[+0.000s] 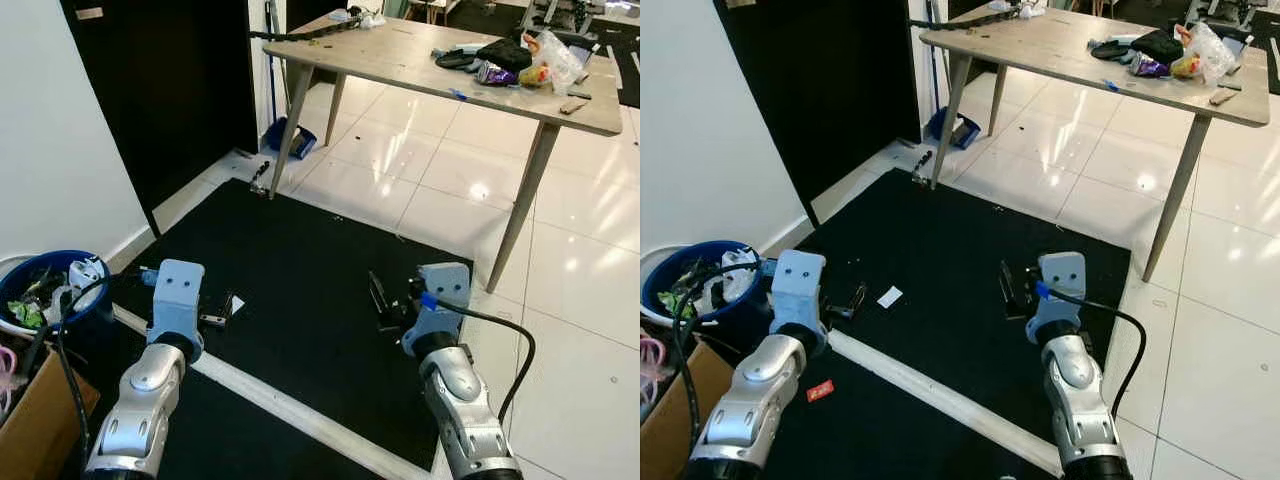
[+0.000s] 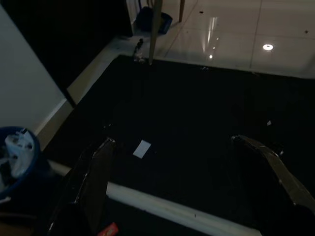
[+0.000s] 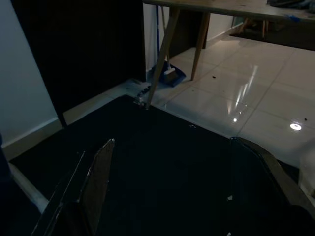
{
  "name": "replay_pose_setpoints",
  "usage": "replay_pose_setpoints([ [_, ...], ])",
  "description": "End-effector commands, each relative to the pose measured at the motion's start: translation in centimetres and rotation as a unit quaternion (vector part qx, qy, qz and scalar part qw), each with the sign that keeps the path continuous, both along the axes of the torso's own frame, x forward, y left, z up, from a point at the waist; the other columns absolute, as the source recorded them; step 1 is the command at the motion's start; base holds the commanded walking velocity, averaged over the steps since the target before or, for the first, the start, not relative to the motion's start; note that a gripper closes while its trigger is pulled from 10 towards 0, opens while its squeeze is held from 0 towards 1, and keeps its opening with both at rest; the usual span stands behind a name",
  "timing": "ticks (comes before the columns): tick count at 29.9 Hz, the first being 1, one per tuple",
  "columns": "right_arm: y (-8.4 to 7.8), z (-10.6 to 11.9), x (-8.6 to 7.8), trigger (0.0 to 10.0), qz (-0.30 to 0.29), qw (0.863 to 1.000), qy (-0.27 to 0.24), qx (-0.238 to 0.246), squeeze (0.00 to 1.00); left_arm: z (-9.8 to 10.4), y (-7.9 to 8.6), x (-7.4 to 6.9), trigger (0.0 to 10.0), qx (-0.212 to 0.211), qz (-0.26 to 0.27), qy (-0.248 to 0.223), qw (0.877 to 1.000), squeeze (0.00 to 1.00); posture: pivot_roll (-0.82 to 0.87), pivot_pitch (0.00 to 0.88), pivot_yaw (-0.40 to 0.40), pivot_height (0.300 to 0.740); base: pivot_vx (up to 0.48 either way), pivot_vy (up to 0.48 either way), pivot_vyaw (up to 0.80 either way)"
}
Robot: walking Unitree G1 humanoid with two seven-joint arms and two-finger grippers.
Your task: Picking trash to rubbish bin
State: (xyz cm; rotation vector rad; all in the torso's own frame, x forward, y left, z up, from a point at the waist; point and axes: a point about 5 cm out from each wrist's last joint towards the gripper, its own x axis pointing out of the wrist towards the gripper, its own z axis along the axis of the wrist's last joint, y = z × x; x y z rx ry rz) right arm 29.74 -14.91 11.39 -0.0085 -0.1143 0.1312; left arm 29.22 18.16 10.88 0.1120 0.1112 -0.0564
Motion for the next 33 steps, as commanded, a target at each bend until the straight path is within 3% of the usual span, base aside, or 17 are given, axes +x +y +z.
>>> replay_pose_setpoints([
  [1, -0.34, -0.75, -0.19, 10.0, -0.007, 1.000, 0.017, -0.001, 0.00, -0.34, 0.01, -0.08, 10.0, 0.002, 0.000, 0.006, 1.000, 0.00, -0.03, 0.101, 0.027, 0.740, 0.334, 0.000, 0.00],
  [33, -0.64, -1.21, -0.27, 10.0, -0.016, 0.999, 0.031, 0.000, 0.00, -0.47, 0.28, 0.00, 10.0, 0.010, 0.003, 0.005, 1.000, 0.00, -0.03, 0.109, 0.023, 0.740, 0.334, 0.000, 0.00],
])
